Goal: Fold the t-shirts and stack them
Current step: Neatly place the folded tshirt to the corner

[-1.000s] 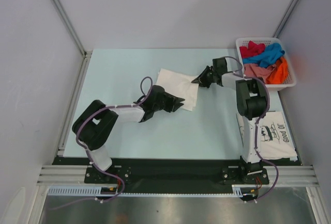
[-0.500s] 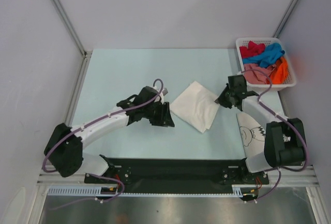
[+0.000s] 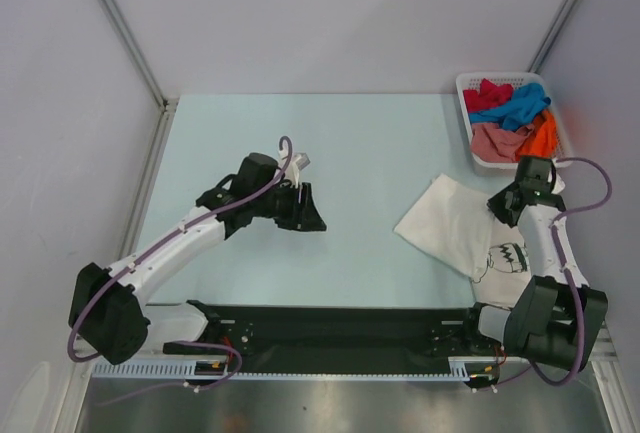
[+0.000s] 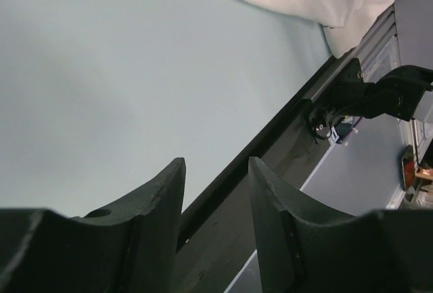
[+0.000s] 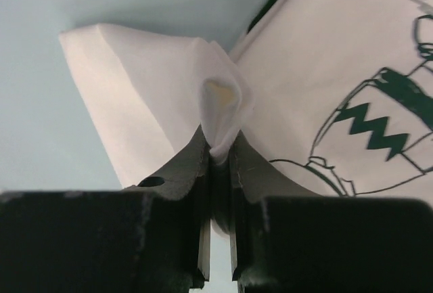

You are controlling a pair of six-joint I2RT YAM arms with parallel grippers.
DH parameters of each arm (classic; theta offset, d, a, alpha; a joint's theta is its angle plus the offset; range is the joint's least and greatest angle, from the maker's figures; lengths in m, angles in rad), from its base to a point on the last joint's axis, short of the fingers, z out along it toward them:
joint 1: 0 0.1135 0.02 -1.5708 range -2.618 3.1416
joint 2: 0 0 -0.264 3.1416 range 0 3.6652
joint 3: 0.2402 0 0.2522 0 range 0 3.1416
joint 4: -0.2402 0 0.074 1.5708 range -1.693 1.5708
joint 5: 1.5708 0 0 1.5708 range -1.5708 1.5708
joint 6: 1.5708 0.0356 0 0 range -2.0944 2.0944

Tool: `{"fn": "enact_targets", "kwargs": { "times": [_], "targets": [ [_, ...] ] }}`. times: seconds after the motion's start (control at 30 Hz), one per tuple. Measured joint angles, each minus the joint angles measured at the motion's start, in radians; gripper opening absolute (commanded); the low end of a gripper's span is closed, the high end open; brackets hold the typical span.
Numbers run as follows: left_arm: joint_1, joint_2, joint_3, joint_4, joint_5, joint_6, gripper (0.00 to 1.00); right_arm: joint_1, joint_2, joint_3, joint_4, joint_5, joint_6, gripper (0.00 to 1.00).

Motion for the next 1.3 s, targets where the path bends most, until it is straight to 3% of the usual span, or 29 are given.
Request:
{"fn": "enact_targets", "kwargs": {
  "times": [0.27,0.73,1.3],
  "targets": [
    [0.020,0.067,0.000,0.022,0.075,0.002,0.47,-0.146,0.022,0.053,-0.061,-0.001,0.017,0.00],
    [0.107,0.094,-0.001,0.032,0.172,0.027,0.47,-0.244,0.092,0.196,-0.130,0.072,0.236,0.00],
    [0.183,0.121,-0.050,0.068,0.280,0.054,0.46,-0.319,0.095,0.232,-0.263,0.187,0.510,0.00]
  ]
}}
